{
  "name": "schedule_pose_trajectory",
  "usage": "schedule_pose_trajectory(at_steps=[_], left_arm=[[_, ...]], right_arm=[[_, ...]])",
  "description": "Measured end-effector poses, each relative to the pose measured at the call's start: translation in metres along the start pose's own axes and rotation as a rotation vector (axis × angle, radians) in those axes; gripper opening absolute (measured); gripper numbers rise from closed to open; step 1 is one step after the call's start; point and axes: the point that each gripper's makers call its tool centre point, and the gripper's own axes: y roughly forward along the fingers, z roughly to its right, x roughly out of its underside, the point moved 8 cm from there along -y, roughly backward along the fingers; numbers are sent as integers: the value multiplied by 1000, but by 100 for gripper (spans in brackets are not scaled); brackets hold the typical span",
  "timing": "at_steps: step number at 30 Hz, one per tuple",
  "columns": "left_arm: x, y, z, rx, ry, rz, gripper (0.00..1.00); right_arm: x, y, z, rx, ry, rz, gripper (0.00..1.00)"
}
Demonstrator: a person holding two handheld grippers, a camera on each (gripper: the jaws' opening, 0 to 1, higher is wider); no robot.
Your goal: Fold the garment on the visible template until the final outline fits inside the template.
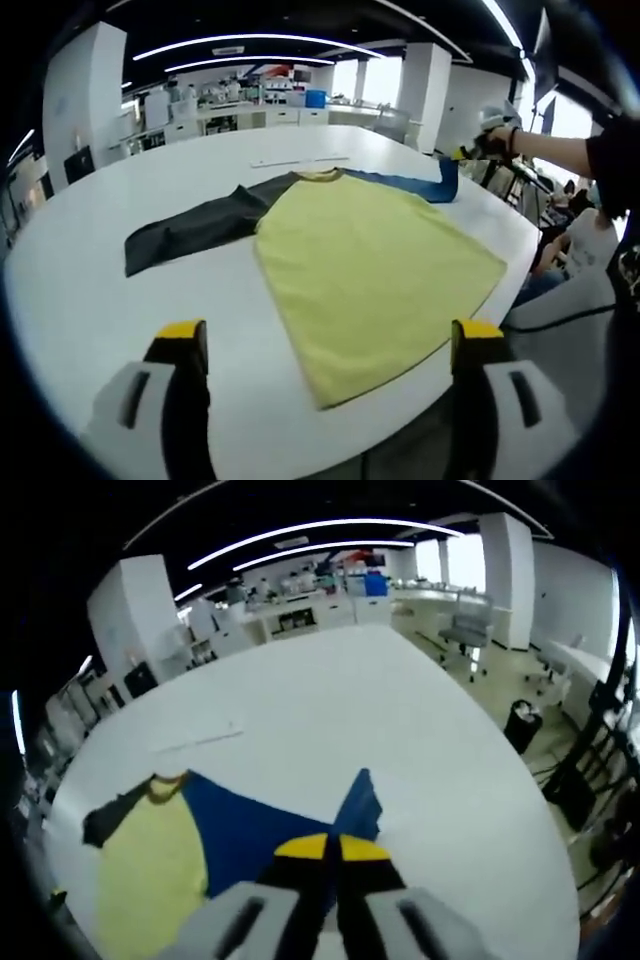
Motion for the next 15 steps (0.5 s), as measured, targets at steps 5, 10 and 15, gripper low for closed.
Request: schedule_pose_trajectory(at_steps=[5, 10, 15], left_arm=[[0, 0, 0, 3, 0, -1, 99], [-1, 0, 1, 9, 6, -7, 99], [-3, 0, 2, 7, 8, -4, 99]], right_arm=[[-5, 1, -11, -25, -2, 12, 0], [-12, 9, -32, -58, 0, 23, 0], [-13, 14, -53, -90, -21, 18, 0]])
